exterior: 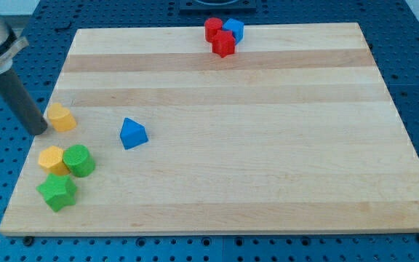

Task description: Push the green circle closer to the blue triangle

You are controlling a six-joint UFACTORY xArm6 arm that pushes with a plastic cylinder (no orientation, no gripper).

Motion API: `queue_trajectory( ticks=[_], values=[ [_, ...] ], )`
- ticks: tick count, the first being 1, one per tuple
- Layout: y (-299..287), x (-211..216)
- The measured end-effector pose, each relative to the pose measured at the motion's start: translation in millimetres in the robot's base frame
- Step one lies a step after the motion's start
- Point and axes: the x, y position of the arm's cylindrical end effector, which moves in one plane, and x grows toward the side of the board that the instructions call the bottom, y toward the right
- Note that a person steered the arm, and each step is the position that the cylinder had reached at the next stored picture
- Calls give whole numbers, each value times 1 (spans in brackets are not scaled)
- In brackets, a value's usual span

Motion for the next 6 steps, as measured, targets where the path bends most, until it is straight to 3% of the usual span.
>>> queue_trajectory(
  ticks=[2, 4, 6],
  values=[
    [-1, 22],
    [3, 109],
    [82, 79]
  ],
)
